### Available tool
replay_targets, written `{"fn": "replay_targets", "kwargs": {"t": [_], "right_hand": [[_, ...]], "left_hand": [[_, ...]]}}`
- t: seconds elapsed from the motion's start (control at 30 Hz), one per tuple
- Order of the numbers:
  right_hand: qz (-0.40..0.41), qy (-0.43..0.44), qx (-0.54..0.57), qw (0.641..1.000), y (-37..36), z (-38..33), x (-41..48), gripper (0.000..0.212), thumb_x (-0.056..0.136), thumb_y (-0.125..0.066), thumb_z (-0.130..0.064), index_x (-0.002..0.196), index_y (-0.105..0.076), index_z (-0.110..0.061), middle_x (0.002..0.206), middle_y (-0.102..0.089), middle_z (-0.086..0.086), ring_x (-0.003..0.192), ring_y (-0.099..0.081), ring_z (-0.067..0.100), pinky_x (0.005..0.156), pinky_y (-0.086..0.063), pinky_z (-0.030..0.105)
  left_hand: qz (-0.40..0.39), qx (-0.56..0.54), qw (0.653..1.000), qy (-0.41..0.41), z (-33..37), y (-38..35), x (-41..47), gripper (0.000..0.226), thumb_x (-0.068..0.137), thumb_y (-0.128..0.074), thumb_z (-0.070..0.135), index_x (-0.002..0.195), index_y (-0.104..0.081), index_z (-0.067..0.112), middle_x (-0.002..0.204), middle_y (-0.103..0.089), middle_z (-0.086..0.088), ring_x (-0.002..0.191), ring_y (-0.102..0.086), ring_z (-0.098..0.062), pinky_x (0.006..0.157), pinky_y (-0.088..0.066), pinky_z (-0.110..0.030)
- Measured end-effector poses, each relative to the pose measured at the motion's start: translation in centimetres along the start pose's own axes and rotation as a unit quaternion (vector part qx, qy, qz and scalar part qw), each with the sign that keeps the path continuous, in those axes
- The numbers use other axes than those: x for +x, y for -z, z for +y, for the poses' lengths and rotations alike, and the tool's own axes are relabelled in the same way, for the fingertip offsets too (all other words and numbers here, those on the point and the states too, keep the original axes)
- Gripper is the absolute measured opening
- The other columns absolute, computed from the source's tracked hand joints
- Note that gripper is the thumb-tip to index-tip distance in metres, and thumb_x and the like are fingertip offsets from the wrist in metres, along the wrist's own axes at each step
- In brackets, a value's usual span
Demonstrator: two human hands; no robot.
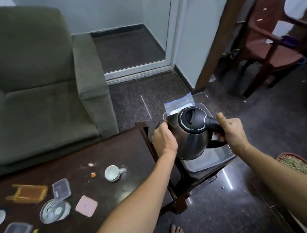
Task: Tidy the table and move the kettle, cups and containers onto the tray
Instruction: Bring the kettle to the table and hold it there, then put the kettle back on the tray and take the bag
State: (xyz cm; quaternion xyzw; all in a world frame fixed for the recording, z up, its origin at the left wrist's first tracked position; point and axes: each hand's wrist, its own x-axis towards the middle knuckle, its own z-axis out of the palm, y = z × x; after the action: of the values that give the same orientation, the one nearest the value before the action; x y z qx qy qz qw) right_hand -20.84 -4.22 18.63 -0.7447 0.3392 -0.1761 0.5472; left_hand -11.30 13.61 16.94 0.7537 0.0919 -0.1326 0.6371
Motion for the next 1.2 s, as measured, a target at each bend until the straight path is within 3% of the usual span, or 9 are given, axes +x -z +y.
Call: {"fn": "replay_targets", "kwargs": {"t": [0.13, 0.3, 0.43, 0.57, 0.63, 0.73, 0.93, 1.03, 1.2], "right_hand": [[0.049, -0.033, 0.011, 0.998, 3.6, 2.3, 3.8, 0.101, 0.068, -0.045, -0.097, 0.061, -0.055, 0.003, 0.037, -0.044, 0.006, 0.033, -0.041, 0.014, 0.045, -0.04, 0.025], [0.028, -0.064, 0.032, 0.997, 5.6, 7.2, 8.0, 0.093, 0.084, -0.05, -0.072, 0.064, -0.05, 0.019, 0.042, -0.043, 0.013, 0.039, -0.041, 0.023, 0.05, -0.038, 0.03], [0.025, -0.087, 0.024, 0.996, 5.8, 10.2, 9.4, 0.057, 0.083, -0.048, -0.058, 0.044, -0.048, -0.016, 0.042, -0.042, 0.009, 0.036, -0.039, 0.021, 0.04, -0.032, 0.025], [0.03, -0.089, -0.002, 0.996, 5.5, 12.0, 10.4, 0.036, 0.076, -0.051, -0.044, 0.047, -0.04, -0.023, 0.05, -0.033, -0.001, 0.044, -0.033, 0.017, 0.045, -0.029, 0.029], [0.042, -0.098, -0.028, 0.994, 5.5, 12.6, 11.1, 0.029, 0.072, -0.052, -0.035, 0.053, -0.037, -0.019, 0.057, -0.03, 0.001, 0.057, -0.028, 0.019, 0.054, -0.025, 0.037], [0.051, -0.116, -0.036, 0.991, 5.8, 13.5, 11.8, 0.027, 0.069, -0.054, -0.029, 0.051, -0.037, -0.018, 0.05, -0.03, -0.008, 0.052, -0.026, 0.012, 0.053, -0.023, 0.038], [0.034, -0.119, -0.041, 0.991, 6.2, 14.2, 12.1, 0.025, 0.068, -0.054, -0.027, 0.053, -0.04, -0.011, 0.049, -0.033, -0.007, 0.055, -0.029, 0.016, 0.053, -0.026, 0.039], [0.016, -0.126, -0.043, 0.991, 6.4, 14.2, 12.3, 0.027, 0.067, -0.052, -0.027, 0.06, -0.052, -0.001, 0.061, -0.038, 0.009, 0.064, -0.037, 0.027, 0.059, -0.034, 0.049], [-0.037, -0.086, -0.036, 0.995, 7.3, 13.4, 12.9, 0.027, 0.072, -0.052, -0.018, 0.062, -0.065, 0.003, 0.069, -0.064, 0.015, 0.075, -0.057, 0.027, 0.075, -0.045, 0.041]], "left_hand": [[-0.035, 0.012, 0.999, 0.011, -1.1, -4.6, -0.7, 0.066, 0.084, -0.027, 0.047, 0.103, -0.078, 0.009, 0.119, -0.072, -0.019, 0.111, -0.061, -0.041, 0.098, -0.045, -0.047], [-0.026, -0.004, 0.997, 0.068, -4.3, -8.6, -0.7, 0.048, 0.101, -0.04, 0.041, 0.105, -0.079, 0.013, 0.113, -0.076, -0.011, 0.11, -0.063, -0.035, 0.098, -0.046, -0.047], [-0.039, -0.002, 0.994, 0.097, -6.4, -10.1, -0.6, 0.046, 0.101, -0.044, 0.041, 0.101, -0.08, 0.012, 0.108, -0.078, -0.009, 0.109, -0.065, -0.032, 0.096, -0.048, -0.046], [-0.035, -0.035, 0.991, 0.125, -7.8, -10.7, -1.1, 0.049, 0.085, -0.044, 0.05, 0.086, -0.081, 0.017, 0.093, -0.08, -0.001, 0.1, -0.071, -0.024, 0.096, -0.053, -0.048], [-0.042, -0.058, 0.988, 0.138, -8.5, -11.0, -1.3, 0.041, 0.085, -0.047, 0.048, 0.08, -0.081, 0.026, 0.09, -0.08, 0.004, 0.099, -0.074, -0.02, 0.094, -0.056, -0.043], [-0.067, -0.092, 0.986, 0.125, -9.3, -11.3, -1.6, 0.036, 0.092, -0.049, 0.038, 0.096, -0.082, 0.026, 0.098, -0.08, 0.003, 0.102, -0.075, -0.014, 0.092, -0.06, -0.032], [-0.095, -0.025, 0.994, 0.057, -10.6, -11.3, -1.1, 0.047, 0.096, -0.041, 0.043, 0.115, -0.079, 0.024, 0.111, -0.079, 0.003, 0.115, -0.07, -0.016, 0.102, -0.054, -0.045], [-0.111, -0.011, 0.994, 0.02, -10.8, -10.9, -0.6, 0.051, 0.094, -0.035, 0.039, 0.124, -0.075, 0.027, 0.12, -0.076, 0.007, 0.121, -0.067, -0.012, 0.104, -0.054, -0.043], [-0.132, 0.041, 0.99, 0.006, -10.4, -9.7, 1.5, 0.045, 0.09, -0.033, 0.034, 0.098, -0.078, 0.037, 0.105, -0.079, 0.01, 0.105, -0.072, -0.008, 0.096, -0.057, -0.042]]}}
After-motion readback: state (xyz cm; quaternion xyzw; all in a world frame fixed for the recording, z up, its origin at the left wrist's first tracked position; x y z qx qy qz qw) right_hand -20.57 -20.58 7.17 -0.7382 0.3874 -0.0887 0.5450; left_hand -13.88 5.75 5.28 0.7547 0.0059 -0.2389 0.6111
